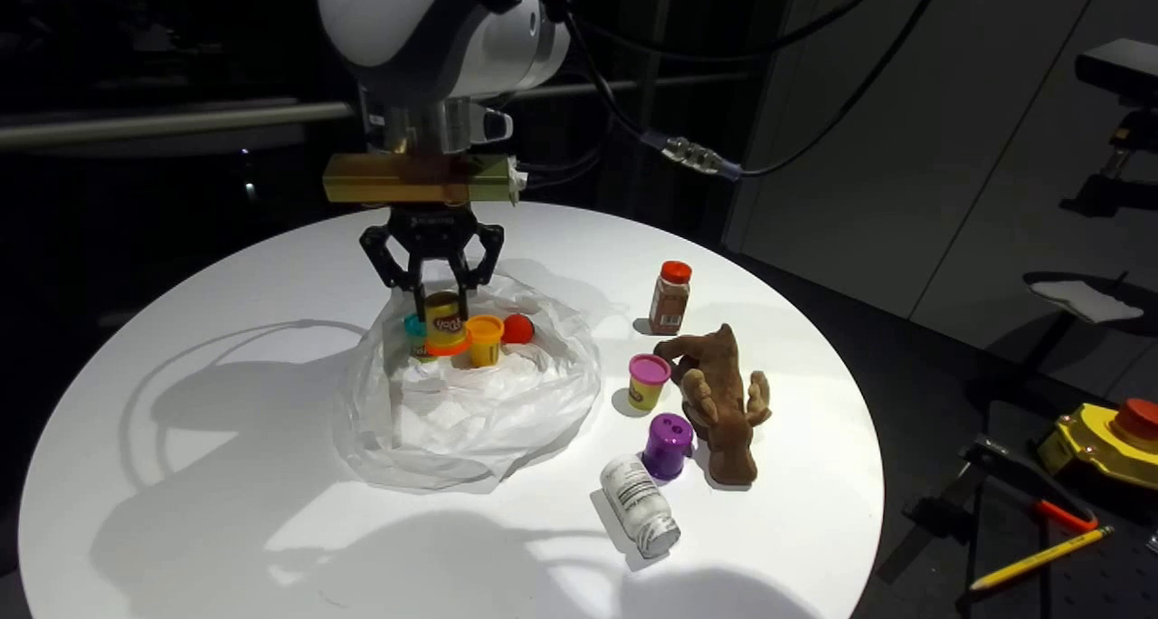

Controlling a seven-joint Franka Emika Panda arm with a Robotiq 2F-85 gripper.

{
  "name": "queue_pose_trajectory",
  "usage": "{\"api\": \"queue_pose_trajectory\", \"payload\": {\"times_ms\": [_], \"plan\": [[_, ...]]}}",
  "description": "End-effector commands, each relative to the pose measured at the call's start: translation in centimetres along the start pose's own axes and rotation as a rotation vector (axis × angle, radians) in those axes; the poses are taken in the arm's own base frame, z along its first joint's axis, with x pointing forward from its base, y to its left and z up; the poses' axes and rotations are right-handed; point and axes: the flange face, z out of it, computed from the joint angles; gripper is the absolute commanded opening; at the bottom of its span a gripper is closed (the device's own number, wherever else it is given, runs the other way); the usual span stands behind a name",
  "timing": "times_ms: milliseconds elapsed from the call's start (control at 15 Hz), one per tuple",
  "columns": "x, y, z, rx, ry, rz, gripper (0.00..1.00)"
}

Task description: Remove the contents from the plastic bag.

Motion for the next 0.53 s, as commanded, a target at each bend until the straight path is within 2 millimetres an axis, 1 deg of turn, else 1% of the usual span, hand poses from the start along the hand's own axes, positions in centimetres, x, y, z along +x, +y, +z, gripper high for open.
{"api": "queue_pose_trajectory", "payload": {"times_ms": [0,200,400,467], "plan": [[-5.1,1.6,-2.2,-0.024,-0.037,-0.059,0.17],[-9.4,2.6,-1.8,-0.061,-0.077,-0.137,0.17],[-13.5,4.3,-0.6,-0.108,-0.104,-0.192,0.17],[-14.6,5.0,0.1,-0.126,-0.094,-0.224,0.17]]}}
